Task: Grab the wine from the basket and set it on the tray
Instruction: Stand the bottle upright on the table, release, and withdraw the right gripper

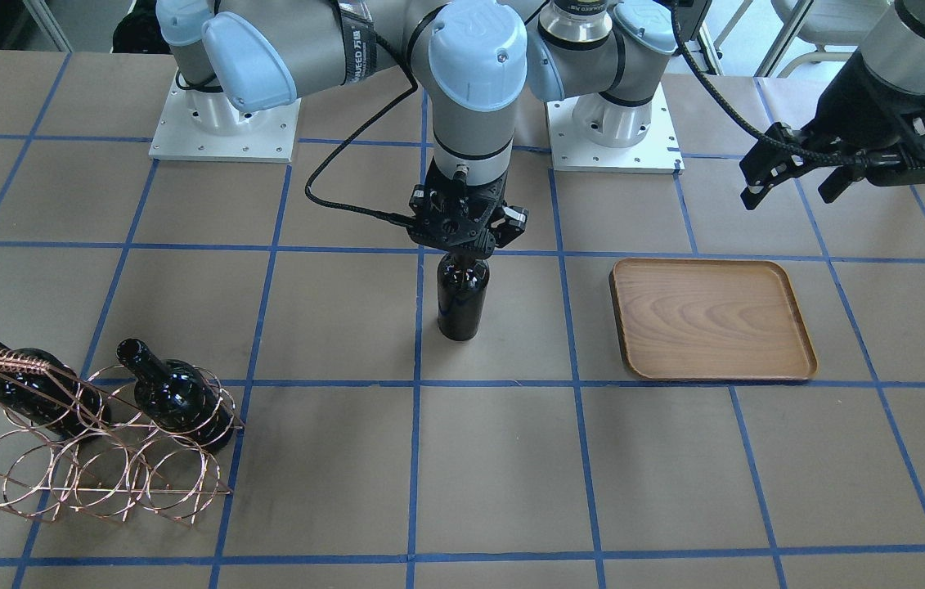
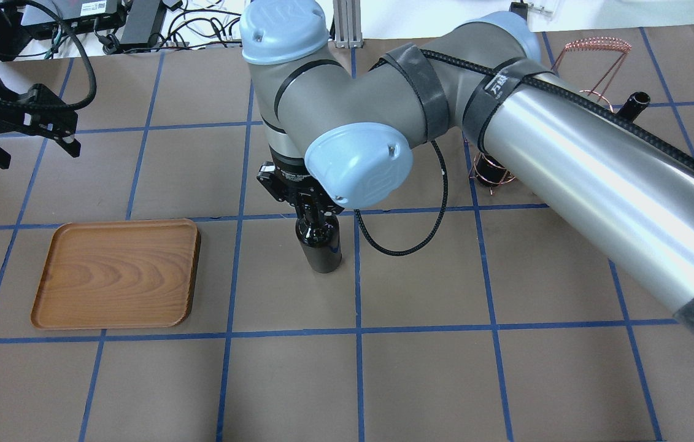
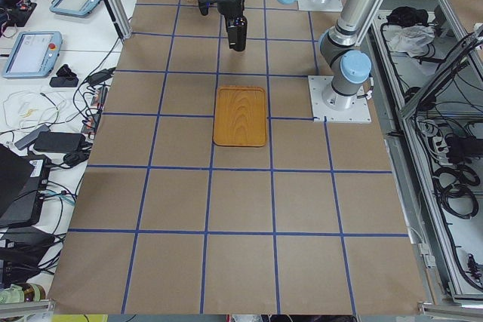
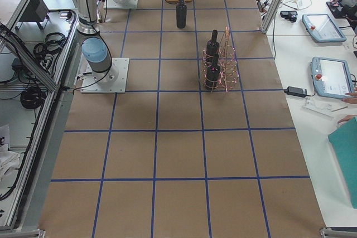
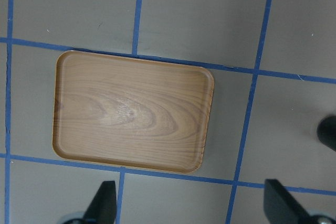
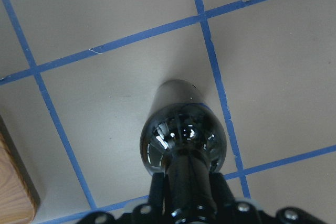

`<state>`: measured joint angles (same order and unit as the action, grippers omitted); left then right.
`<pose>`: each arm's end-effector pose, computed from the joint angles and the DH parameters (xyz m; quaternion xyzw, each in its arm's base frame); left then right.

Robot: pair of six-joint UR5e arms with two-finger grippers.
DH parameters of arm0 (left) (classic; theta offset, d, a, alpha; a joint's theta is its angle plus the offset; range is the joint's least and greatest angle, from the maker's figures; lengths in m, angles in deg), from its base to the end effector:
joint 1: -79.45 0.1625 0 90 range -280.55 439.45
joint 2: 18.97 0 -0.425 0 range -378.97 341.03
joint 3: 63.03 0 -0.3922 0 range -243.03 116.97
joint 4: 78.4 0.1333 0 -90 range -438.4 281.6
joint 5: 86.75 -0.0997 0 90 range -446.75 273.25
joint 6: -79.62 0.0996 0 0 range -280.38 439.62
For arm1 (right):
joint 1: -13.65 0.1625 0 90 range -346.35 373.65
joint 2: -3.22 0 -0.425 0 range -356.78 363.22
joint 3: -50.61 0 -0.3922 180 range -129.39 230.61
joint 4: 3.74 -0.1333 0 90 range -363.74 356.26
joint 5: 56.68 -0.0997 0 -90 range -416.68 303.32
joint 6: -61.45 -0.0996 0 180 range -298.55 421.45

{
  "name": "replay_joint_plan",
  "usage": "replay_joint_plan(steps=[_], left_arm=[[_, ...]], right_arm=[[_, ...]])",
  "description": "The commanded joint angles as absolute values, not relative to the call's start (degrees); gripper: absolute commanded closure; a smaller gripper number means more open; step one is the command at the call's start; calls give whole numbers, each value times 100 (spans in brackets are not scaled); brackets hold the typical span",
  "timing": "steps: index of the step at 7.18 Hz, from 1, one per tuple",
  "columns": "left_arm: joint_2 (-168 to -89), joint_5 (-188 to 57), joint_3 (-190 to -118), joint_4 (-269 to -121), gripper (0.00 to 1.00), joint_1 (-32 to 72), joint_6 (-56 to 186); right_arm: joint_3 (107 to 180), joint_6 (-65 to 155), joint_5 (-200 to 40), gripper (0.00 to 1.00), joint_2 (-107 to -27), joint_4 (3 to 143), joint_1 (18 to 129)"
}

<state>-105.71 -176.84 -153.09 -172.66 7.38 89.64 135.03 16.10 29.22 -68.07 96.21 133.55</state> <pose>0.0166 -0.4837 0.5073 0.0690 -0.9976 -0.0092 0.0015 0.4270 -0.4608 0.3712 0.1353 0.9898 0.0438 0.0114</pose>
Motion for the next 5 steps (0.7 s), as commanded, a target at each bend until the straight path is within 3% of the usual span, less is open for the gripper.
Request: replay_joint_plan(steps=[1, 3, 5], left_arm=[[-10572, -17666, -15312, -17271, 0, 738, 8964], [-10598, -17675, -15312, -17376, 0, 686, 8894], [-10599, -17509, -15303, -17324, 0, 398, 8597]], right_arm=[[13359, 1776, 2875, 0, -6910, 9585, 13232], [13182, 3261, 3006, 0, -7505, 8992, 12515], [13200, 5606, 3348, 0, -8060, 8131, 11102]])
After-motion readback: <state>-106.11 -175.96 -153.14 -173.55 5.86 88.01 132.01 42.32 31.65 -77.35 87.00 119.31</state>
